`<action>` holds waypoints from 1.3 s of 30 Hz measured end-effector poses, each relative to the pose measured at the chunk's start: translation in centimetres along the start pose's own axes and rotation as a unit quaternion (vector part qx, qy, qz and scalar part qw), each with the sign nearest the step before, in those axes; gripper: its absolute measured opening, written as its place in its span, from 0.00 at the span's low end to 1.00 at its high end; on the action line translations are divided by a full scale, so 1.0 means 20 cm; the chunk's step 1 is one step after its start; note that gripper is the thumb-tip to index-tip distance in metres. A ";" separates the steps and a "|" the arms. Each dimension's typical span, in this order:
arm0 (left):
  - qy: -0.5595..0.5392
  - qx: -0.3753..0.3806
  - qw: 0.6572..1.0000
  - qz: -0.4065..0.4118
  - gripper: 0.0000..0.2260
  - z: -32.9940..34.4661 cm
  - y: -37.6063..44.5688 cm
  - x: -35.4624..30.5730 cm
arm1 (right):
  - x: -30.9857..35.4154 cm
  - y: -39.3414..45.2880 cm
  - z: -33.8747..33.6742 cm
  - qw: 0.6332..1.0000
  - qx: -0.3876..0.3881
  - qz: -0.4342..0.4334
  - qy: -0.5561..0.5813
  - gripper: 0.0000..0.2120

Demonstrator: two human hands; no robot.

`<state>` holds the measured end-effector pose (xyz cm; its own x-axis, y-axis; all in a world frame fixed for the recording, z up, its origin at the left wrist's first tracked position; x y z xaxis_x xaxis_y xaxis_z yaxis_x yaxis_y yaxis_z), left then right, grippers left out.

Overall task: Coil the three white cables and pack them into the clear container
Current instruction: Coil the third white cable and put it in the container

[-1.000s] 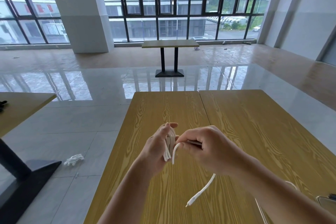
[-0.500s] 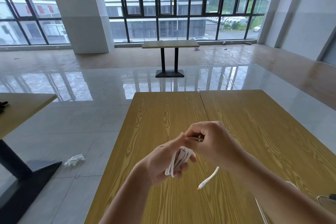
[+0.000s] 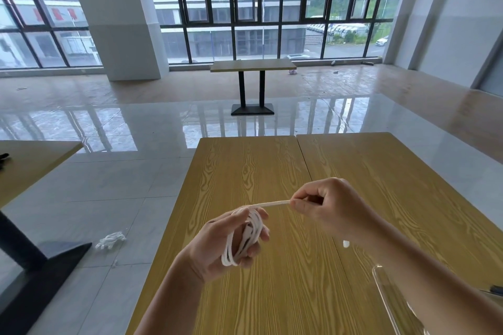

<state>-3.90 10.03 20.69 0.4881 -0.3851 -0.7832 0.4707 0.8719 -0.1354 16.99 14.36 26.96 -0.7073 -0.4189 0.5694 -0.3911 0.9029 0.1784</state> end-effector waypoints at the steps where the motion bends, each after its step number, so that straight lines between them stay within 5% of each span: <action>1: -0.018 -0.023 0.999 0.015 0.15 -0.01 0.00 0.00 | -0.01 0.00 -0.01 1.000 -0.015 0.010 -0.004 0.04; 9: -0.120 -0.179 0.970 0.108 0.15 0.06 0.07 0.03 | 0.04 -0.03 0.07 0.997 -0.041 -0.009 -0.072 0.07; 28: -0.296 -0.266 0.899 0.184 0.12 0.00 0.15 -0.01 | 0.19 -0.11 0.13 0.986 0.153 -0.018 -0.071 0.20; 39: -0.258 -0.339 0.888 0.172 0.14 -0.12 0.12 -0.04 | 0.24 -0.14 0.09 0.971 0.189 -0.059 -0.133 0.18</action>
<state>-4.90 13.21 19.56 0.8714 0.0038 -0.4906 -0.2367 0.8791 -0.4137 13.75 9.60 27.78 -0.7520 -0.5721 0.3273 -0.6310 0.7684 -0.1066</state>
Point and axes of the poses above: each hand's wrist, its own y-axis towards the middle knuckle, its own z-axis out of the palm, x = y × z, the point moved 3 cm from there along y, towards the middle knuckle, and after that the axes turned 10 degrees about -y, right-handed, at the moved point
